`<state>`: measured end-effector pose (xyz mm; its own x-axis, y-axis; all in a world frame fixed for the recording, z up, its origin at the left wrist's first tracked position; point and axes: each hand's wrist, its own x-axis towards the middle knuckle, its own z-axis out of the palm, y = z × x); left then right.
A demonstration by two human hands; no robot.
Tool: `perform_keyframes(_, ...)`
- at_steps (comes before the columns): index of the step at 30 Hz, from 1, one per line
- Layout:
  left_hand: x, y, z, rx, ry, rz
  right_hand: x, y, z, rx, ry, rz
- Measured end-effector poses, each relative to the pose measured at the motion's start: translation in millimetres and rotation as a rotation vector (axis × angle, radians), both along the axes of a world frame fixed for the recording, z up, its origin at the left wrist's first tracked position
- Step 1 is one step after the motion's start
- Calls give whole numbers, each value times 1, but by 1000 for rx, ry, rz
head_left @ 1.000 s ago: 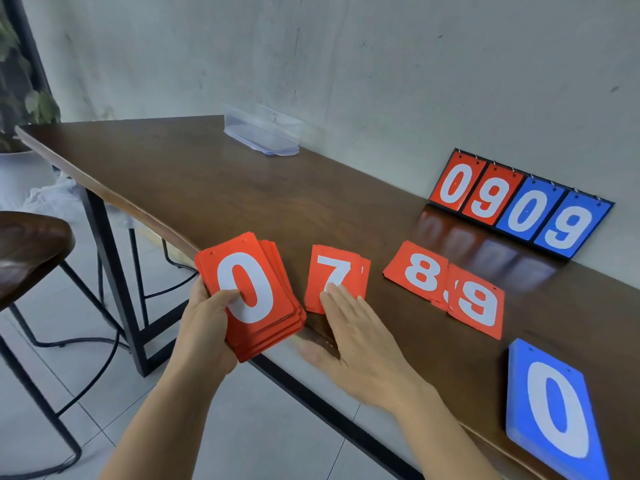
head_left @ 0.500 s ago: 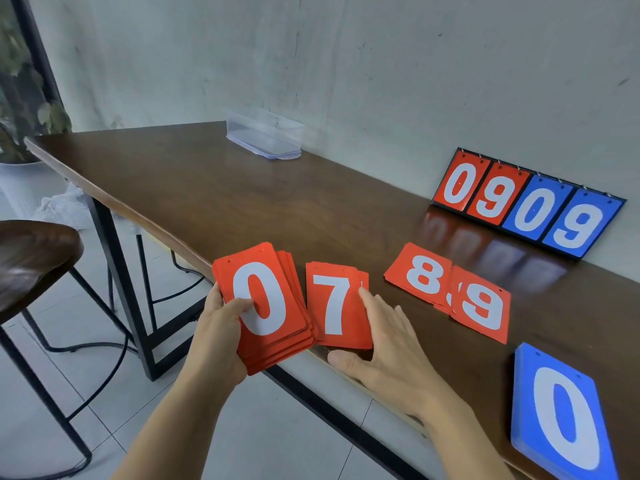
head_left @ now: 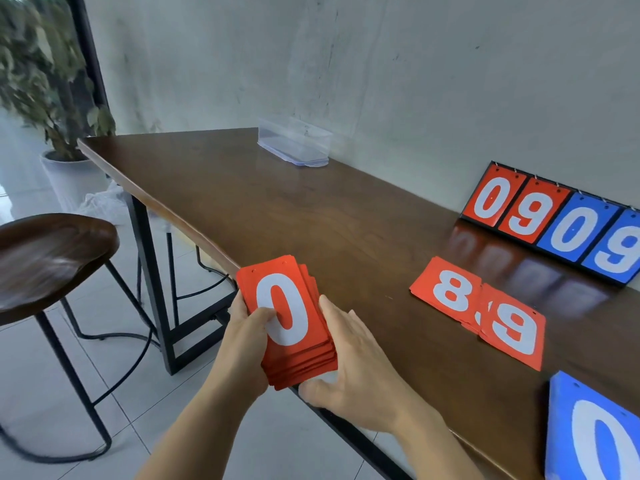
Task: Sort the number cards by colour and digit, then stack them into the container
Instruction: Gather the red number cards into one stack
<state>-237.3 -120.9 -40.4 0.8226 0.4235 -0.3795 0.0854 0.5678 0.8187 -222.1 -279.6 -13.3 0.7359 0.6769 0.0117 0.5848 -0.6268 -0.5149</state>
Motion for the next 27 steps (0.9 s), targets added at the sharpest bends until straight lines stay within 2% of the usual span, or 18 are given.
perform_keyframes(2, 1, 1, 2, -6, -23, 0, 6, -9, 11, 93, 152, -50)
perform_keyframes(4, 3, 1, 3, -1, -32, -14, 21, -24, 20, 139, 185, -211)
perform_keyframes(5, 5, 2, 4, 4, -25, -17, 33, -32, 23, 102, 130, -328)
perform_keyframes(7, 10, 3, 5, 12, -18, -20, 60, -48, 24, -97, -18, -562)
perform_keyframes(10, 16, 7, 8, 5, -27, -36, 89, -63, 19, -313, -9, -717)
perform_keyframes(12, 19, 10, 7, 9, -32, -40, 96, -66, 11, -382, 22, -712)
perform_keyframes(16, 23, 13, 6, 2, -43, -56, 87, -54, 0, -447, -46, -620)
perform_keyframes(27, 21, 13, 7, -6, -30, -78, -5, -39, -5, -378, -247, -227)
